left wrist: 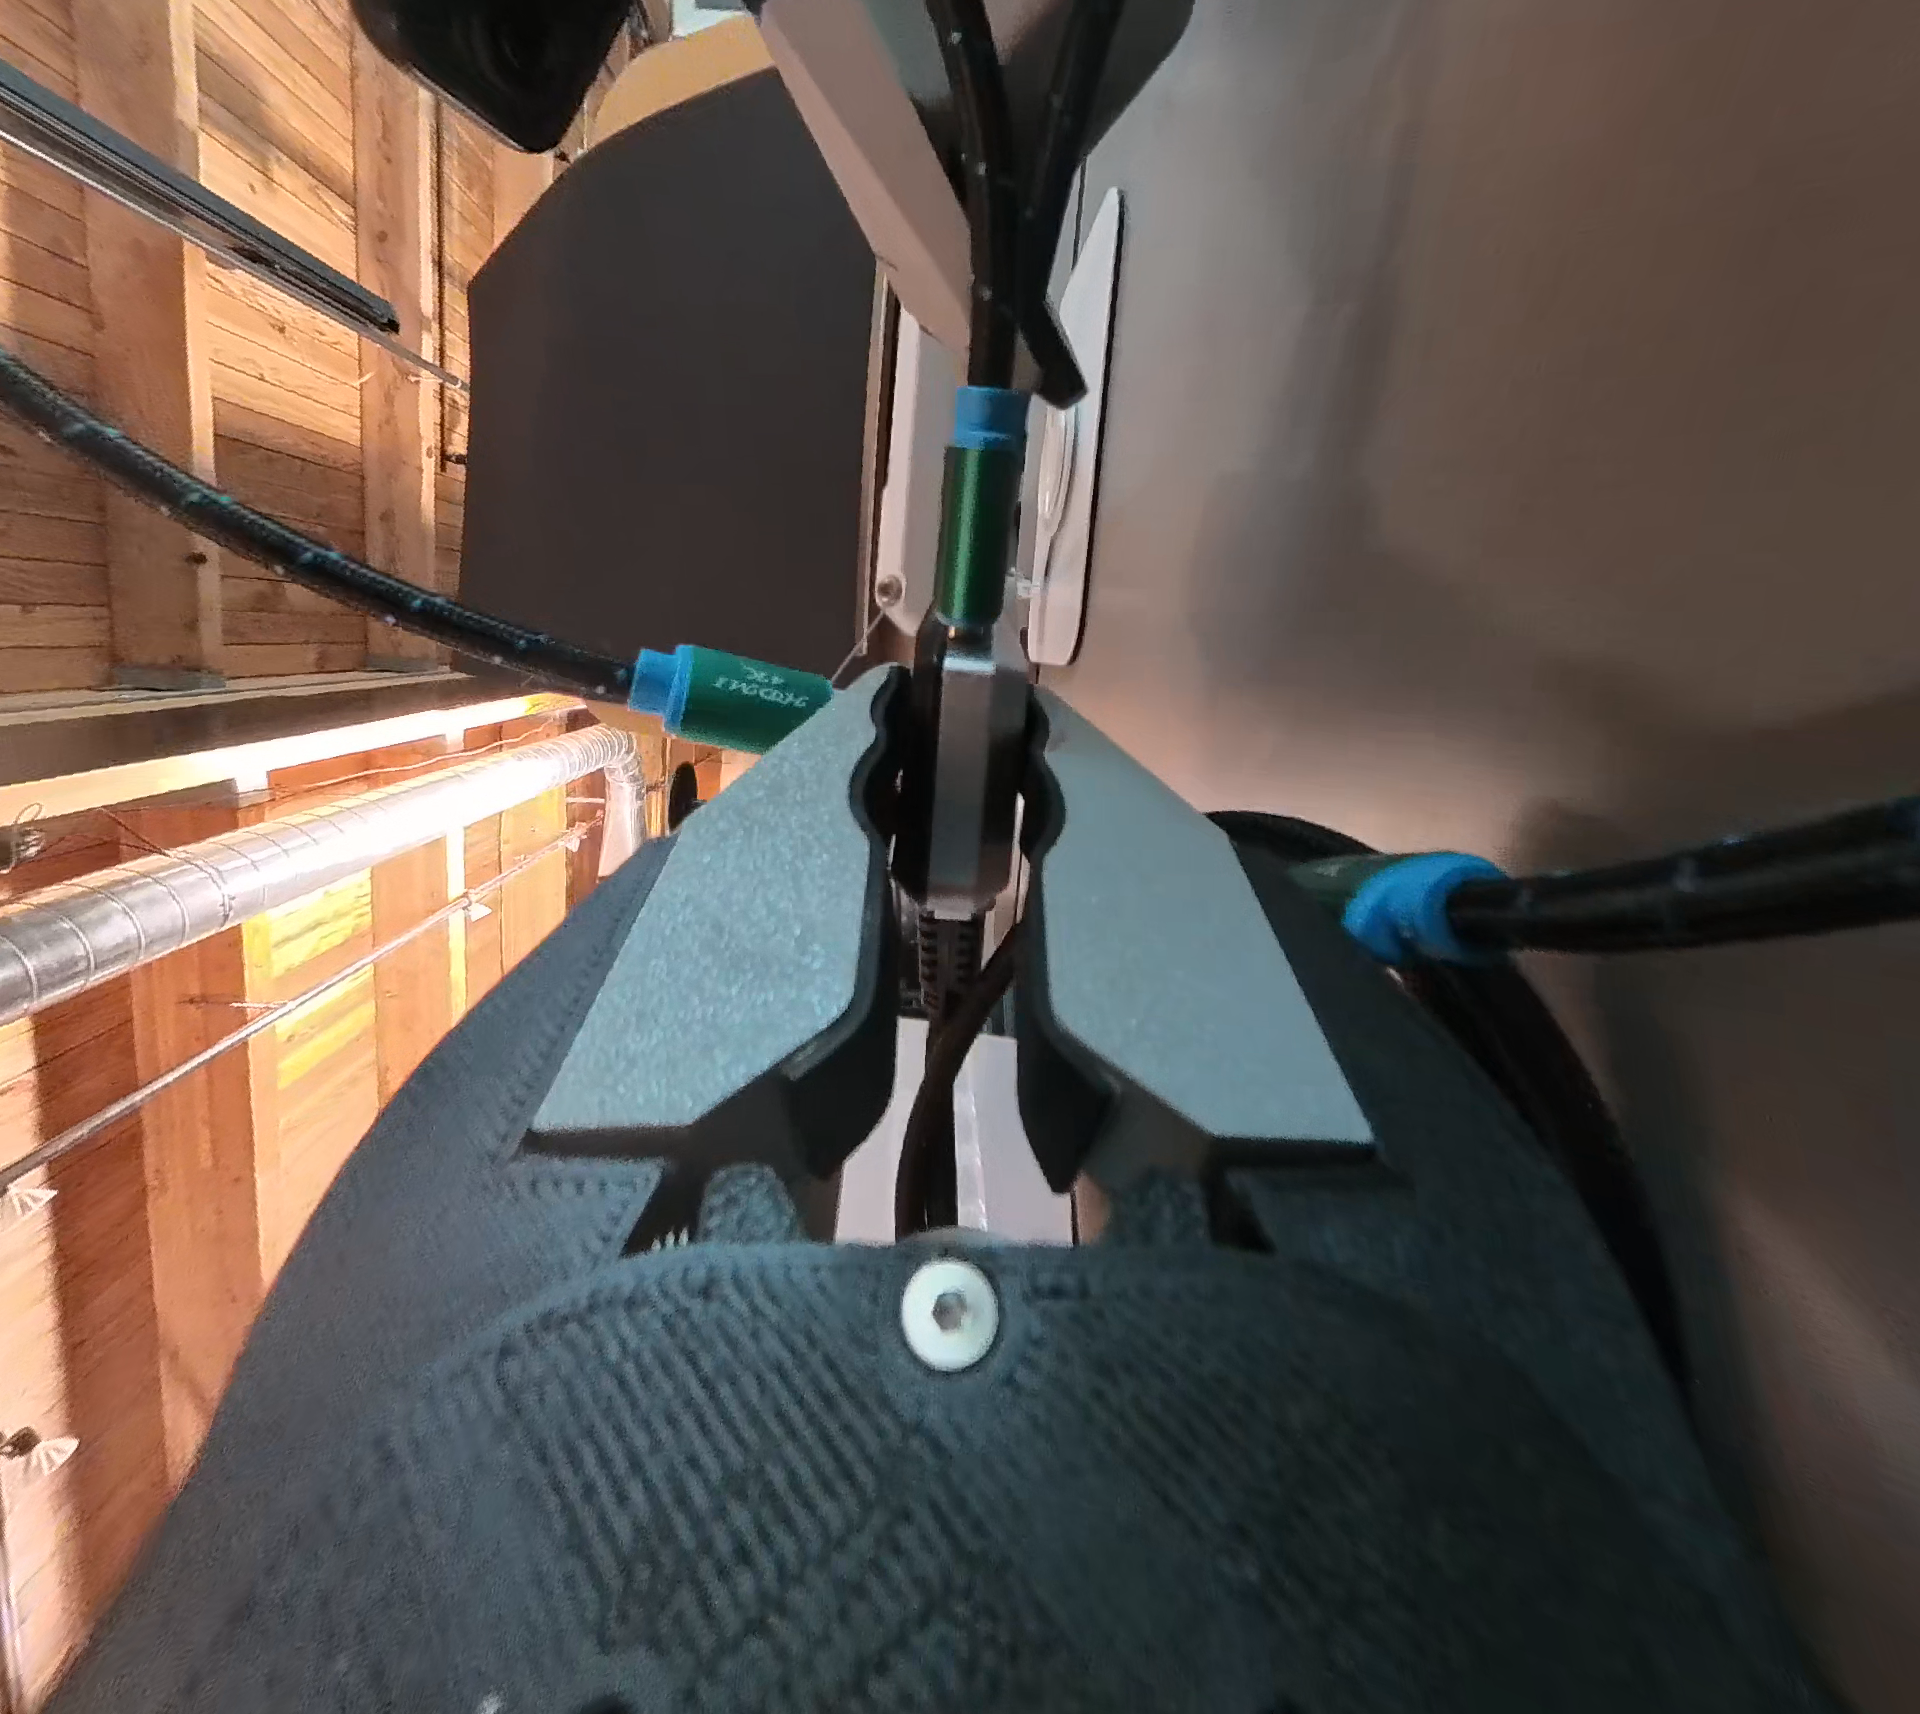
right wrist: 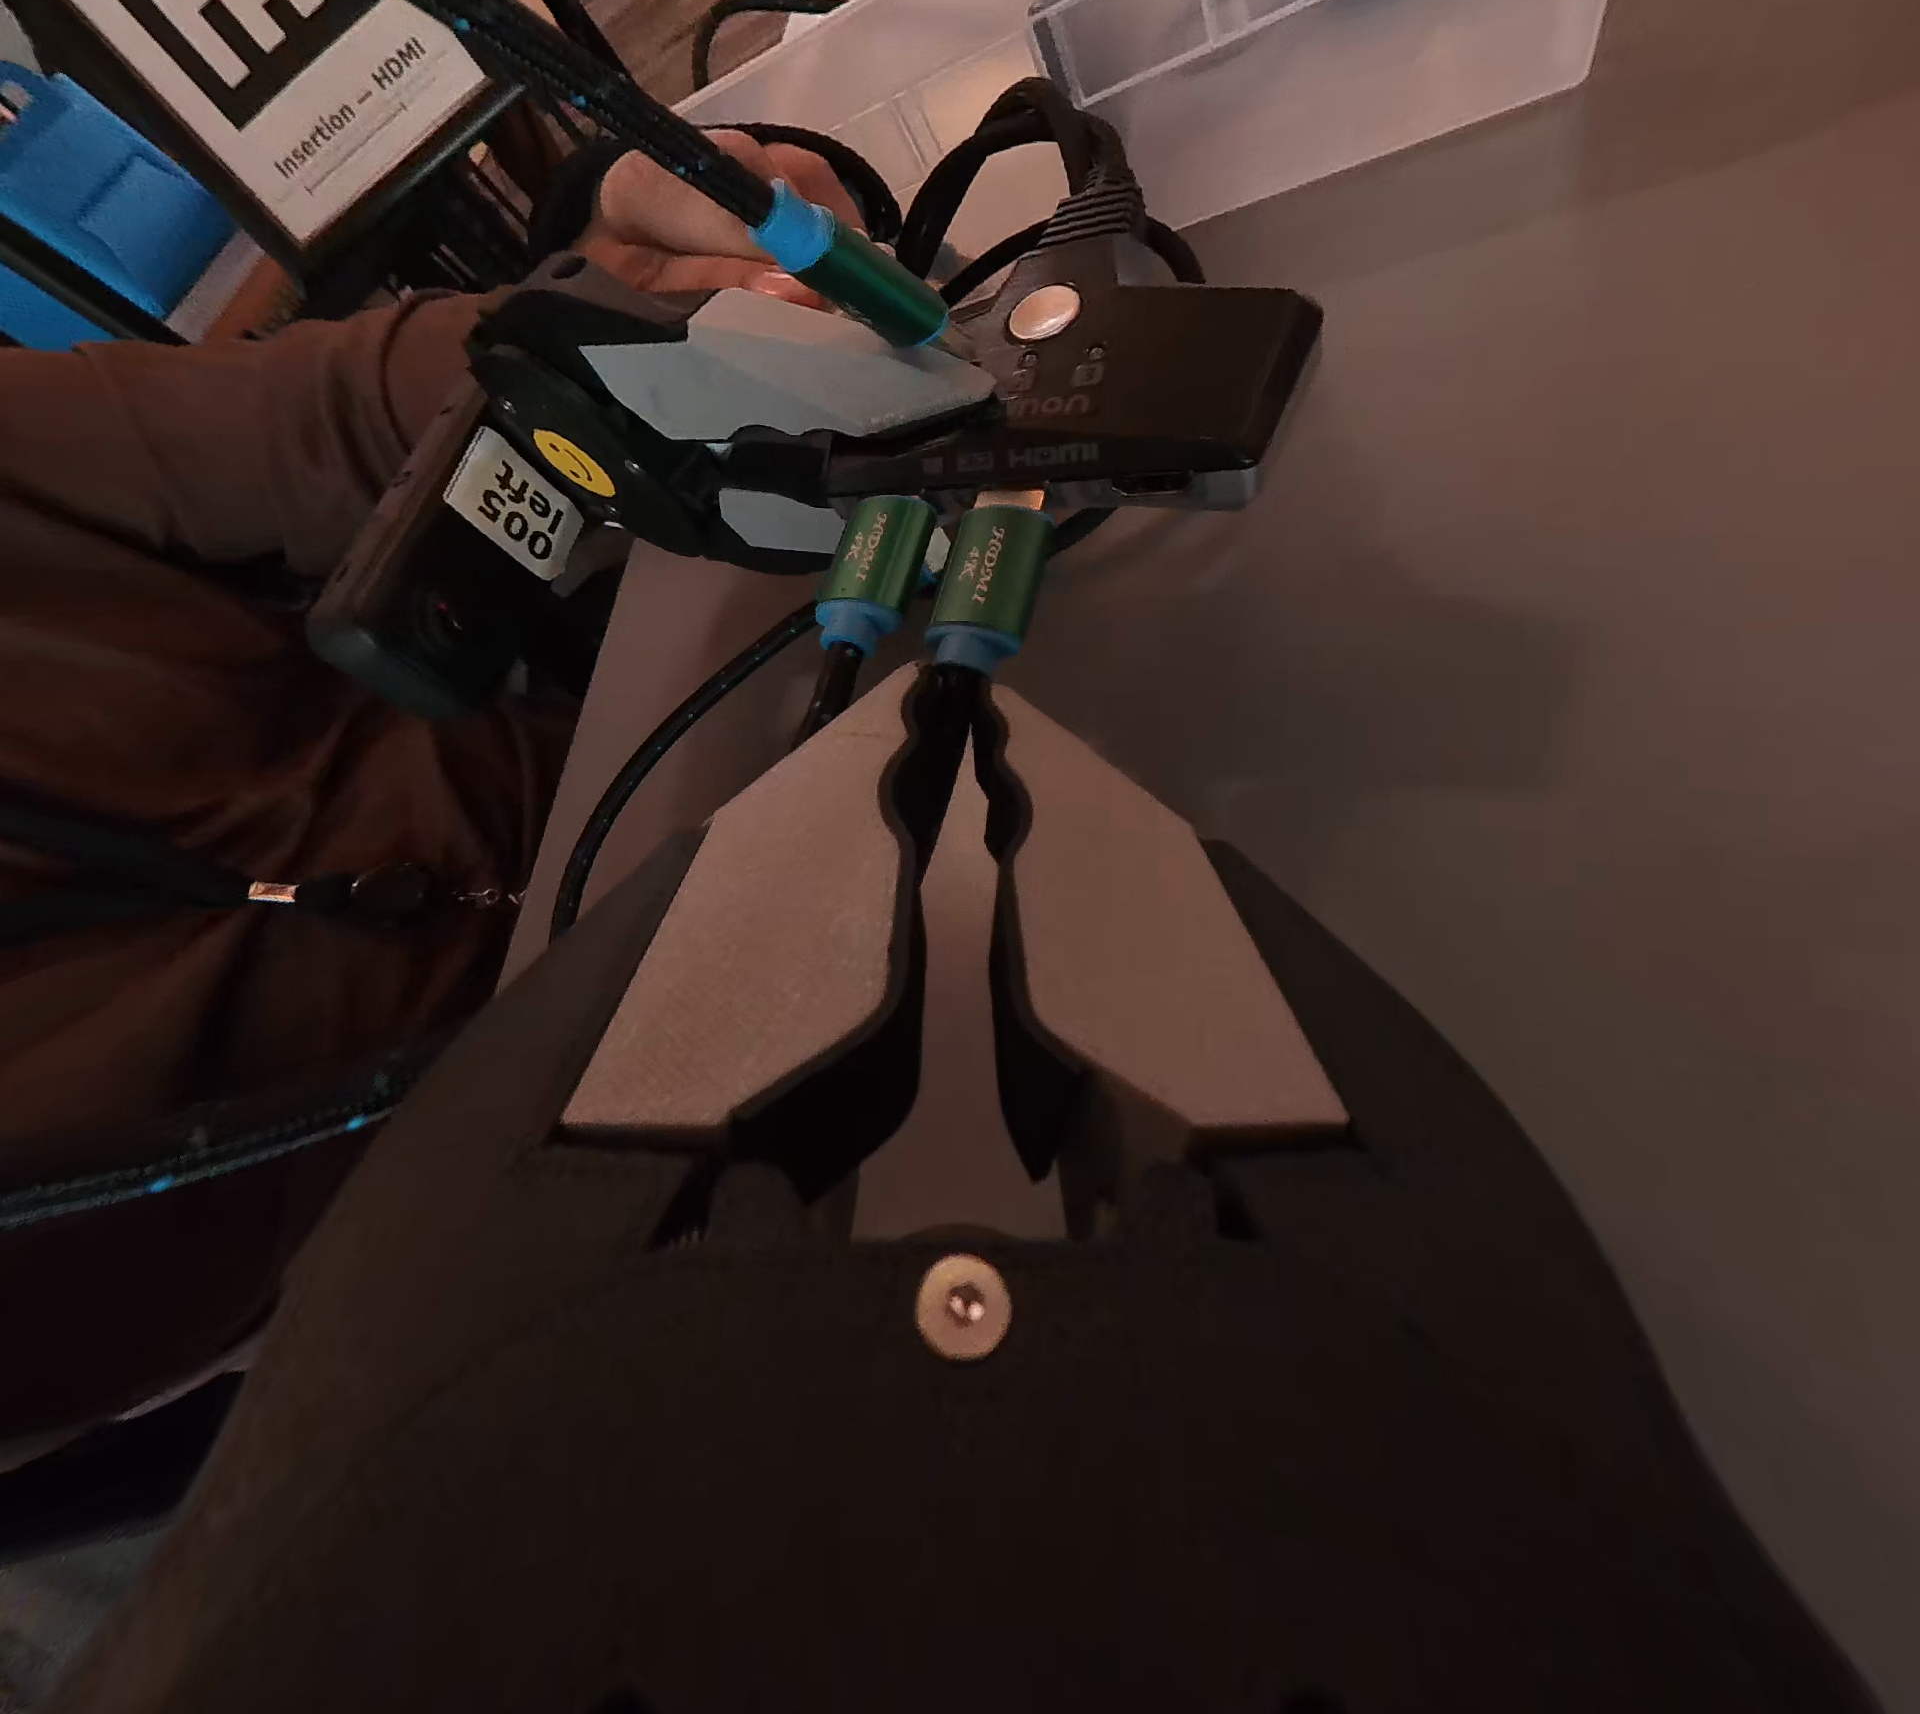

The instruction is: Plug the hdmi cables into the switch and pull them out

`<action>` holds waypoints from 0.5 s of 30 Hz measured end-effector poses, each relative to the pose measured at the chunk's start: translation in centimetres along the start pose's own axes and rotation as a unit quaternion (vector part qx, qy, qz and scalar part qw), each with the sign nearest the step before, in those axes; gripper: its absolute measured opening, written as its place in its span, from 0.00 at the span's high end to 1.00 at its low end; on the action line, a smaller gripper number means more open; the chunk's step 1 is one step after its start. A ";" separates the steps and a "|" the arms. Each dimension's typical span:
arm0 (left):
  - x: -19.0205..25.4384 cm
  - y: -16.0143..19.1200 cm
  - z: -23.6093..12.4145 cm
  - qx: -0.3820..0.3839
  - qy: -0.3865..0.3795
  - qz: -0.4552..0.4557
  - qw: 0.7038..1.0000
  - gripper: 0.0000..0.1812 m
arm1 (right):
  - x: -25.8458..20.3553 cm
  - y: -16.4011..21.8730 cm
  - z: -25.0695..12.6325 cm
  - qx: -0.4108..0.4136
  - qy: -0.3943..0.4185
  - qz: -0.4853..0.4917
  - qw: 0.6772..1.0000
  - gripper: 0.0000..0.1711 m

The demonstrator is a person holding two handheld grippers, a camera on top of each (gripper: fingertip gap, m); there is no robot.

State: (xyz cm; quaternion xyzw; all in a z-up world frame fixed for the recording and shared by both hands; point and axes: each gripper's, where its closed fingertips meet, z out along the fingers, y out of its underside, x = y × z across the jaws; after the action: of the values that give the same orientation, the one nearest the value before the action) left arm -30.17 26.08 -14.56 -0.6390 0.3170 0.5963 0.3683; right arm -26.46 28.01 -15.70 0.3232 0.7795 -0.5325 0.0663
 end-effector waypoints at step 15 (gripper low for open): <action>-0.2 1.1 1.1 -0.025 -0.018 0.028 0.999 0.90 | 1.0 -0.8 -0.2 0.036 0.010 0.057 0.998 0.97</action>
State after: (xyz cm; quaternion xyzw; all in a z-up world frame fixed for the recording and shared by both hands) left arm -31.73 26.43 -14.51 -0.6278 0.3131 0.6258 0.3409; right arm -27.64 28.46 -15.44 0.3746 0.7405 -0.5526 0.0767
